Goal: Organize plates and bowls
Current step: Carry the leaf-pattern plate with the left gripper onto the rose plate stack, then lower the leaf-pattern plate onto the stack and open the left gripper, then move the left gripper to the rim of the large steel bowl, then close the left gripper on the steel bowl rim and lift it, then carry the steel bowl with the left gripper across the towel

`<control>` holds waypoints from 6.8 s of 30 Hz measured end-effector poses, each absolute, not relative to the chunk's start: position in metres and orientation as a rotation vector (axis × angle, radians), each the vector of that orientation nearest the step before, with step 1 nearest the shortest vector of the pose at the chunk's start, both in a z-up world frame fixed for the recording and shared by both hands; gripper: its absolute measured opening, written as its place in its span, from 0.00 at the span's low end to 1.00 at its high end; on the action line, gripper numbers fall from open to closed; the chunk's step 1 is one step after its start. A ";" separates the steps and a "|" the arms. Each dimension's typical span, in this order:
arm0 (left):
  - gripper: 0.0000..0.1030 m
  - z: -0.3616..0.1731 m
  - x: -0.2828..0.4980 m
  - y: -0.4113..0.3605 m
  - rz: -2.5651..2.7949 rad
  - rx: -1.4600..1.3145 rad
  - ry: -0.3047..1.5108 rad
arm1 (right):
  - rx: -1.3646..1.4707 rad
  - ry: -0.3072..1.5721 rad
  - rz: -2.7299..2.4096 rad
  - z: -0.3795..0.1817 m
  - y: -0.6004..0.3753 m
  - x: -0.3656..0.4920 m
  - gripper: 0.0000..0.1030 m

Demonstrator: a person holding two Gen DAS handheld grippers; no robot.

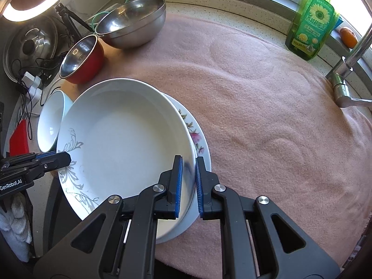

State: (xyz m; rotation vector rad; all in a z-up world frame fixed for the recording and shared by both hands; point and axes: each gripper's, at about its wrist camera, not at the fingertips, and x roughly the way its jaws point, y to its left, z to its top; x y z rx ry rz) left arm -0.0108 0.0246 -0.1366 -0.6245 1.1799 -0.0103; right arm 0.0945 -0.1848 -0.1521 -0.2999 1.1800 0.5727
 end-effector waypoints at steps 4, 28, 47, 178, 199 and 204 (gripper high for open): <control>0.11 -0.136 -0.011 0.025 -0.010 -0.619 1.183 | -0.316 1.177 0.576 -0.152 -0.183 0.095 0.11; 0.11 -0.133 -0.014 0.019 -0.026 -0.567 1.196 | -0.335 1.165 0.562 -0.149 -0.183 0.087 0.10; 0.11 -0.130 -0.019 0.019 -0.027 -0.535 1.165 | -0.256 1.172 0.567 -0.141 -0.194 0.089 0.11; 0.13 -0.089 0.201 0.083 -0.159 -0.328 1.144 | 0.229 1.262 0.545 -0.095 -0.161 0.225 0.14; 0.13 -0.095 0.183 -0.052 -0.352 -0.241 1.207 | 0.317 1.279 0.395 -0.116 -0.311 0.184 0.14; 0.13 -0.104 0.173 -0.081 -0.392 -0.210 1.239 | 0.324 1.298 0.366 -0.129 -0.340 0.172 0.14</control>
